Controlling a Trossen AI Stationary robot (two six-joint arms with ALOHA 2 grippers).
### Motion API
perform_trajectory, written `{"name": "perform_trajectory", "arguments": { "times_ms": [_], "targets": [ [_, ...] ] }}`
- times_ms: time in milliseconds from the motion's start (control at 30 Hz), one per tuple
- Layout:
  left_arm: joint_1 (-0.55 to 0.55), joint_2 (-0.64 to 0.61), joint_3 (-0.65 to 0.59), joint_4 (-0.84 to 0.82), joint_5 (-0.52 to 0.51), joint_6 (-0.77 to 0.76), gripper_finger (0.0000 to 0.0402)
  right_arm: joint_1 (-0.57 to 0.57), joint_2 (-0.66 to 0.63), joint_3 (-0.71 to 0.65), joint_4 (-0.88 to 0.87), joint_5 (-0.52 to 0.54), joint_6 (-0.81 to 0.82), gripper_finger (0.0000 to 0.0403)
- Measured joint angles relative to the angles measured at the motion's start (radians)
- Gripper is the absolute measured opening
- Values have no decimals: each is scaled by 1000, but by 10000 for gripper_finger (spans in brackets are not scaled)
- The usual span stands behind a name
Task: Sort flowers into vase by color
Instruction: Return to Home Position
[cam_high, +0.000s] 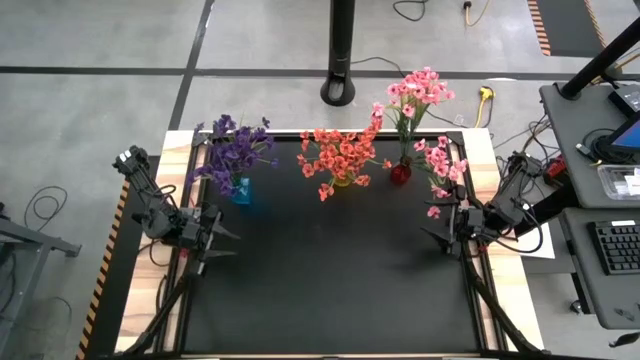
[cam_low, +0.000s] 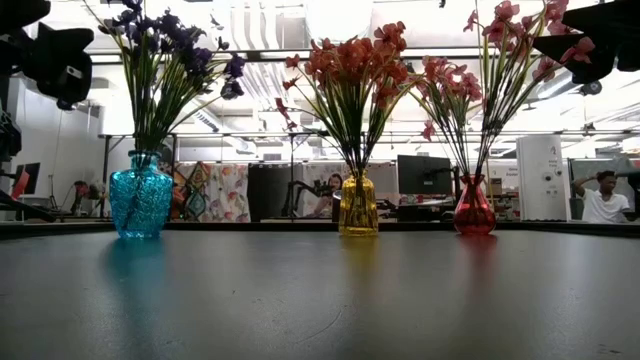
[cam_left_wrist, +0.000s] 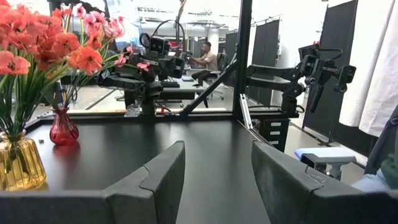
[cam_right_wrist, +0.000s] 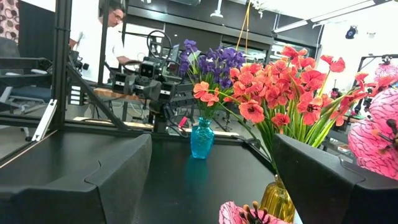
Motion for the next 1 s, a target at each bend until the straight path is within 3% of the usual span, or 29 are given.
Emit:
{"name": "perform_trajectory", "arguments": {
  "times_ms": [300, 600, 1000],
  "targets": [
    [0, 0, 0, -6, 3, -12, 168, 0, 0, 0, 0, 0, 0, 325],
    [0, -1, 0, -41, 96, 3, 168, 0, 0, 0, 0, 0, 0, 325],
    [0, -2, 0, -76, 99, 15, 168, 0, 0, 0, 0, 0, 0, 325]
  ]
}}
